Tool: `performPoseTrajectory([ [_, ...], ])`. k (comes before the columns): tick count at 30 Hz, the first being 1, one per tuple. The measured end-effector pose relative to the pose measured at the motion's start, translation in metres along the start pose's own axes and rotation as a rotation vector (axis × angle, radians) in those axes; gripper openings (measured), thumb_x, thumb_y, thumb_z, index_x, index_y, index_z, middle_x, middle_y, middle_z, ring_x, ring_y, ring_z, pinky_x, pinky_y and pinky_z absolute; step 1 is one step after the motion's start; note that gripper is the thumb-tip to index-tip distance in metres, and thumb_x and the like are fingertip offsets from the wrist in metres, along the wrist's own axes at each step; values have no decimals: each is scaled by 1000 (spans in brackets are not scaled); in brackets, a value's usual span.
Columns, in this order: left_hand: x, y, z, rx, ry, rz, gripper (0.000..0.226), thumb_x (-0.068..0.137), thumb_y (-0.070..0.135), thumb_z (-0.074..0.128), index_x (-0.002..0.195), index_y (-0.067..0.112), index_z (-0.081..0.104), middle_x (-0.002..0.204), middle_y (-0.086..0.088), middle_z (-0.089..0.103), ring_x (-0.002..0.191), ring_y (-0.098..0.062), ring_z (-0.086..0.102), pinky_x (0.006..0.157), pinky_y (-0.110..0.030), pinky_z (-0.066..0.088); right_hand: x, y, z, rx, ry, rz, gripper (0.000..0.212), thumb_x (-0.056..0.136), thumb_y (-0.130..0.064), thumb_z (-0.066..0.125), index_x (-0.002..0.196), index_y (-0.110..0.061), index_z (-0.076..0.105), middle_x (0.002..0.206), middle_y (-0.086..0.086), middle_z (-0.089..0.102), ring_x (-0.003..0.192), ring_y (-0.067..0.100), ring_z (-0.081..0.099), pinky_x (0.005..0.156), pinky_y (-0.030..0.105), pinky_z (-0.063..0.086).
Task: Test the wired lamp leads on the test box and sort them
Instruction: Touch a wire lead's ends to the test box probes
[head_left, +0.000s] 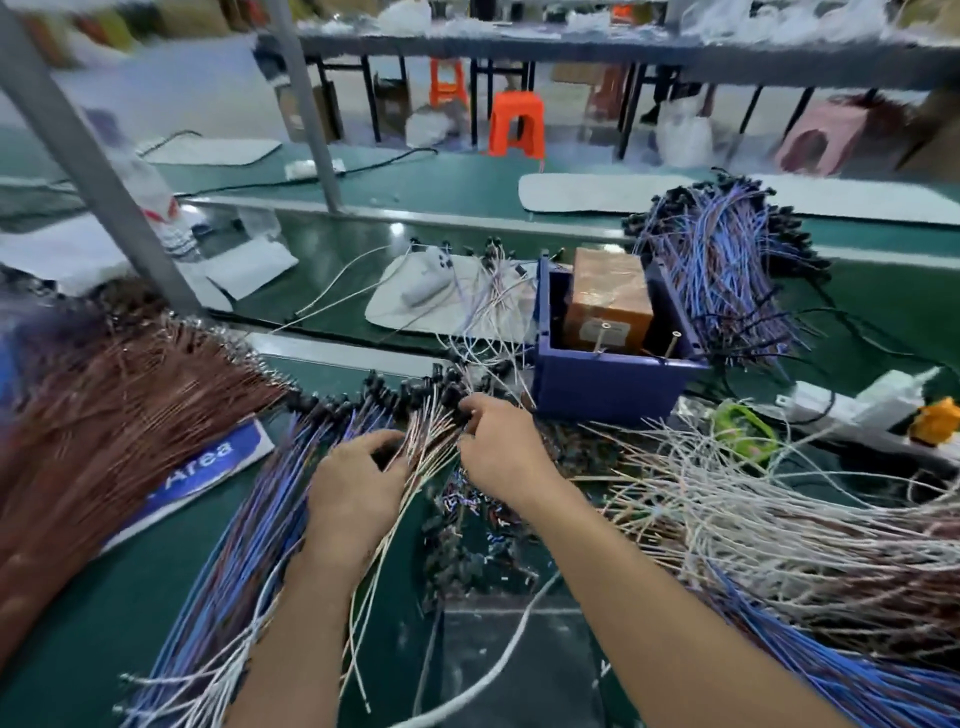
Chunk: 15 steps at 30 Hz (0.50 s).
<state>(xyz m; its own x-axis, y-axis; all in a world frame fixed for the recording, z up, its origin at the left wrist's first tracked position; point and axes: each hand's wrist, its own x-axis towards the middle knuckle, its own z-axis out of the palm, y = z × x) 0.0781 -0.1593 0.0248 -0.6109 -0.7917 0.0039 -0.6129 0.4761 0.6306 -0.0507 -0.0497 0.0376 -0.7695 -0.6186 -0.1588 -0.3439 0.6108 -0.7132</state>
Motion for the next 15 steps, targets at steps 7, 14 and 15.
performPoseTrajectory([
  [7,9,-11,-8,109,287,80,25,89,23,77,113,26,79,109,1,77,102,-20,66,89,-33,52,12,-19,8,-67,87,-24,7,94,-25,60,91,-31,63,91,-3,70,82,21,65,80,40,59],
  [14,34,-18,-20,298,158,-138,23,96,26,69,119,29,71,102,-4,76,88,-28,69,72,-35,56,-1,-21,23,4,-48,-72,12,96,-24,60,91,-31,68,88,-11,70,76,11,66,74,35,59],
  [15,36,-18,-22,254,164,-148,18,94,25,71,112,29,74,97,-3,76,85,-28,69,71,-35,58,-3,-20,24,14,-47,-77,12,96,-25,60,93,-33,68,90,-12,70,76,8,65,71,29,57],
])
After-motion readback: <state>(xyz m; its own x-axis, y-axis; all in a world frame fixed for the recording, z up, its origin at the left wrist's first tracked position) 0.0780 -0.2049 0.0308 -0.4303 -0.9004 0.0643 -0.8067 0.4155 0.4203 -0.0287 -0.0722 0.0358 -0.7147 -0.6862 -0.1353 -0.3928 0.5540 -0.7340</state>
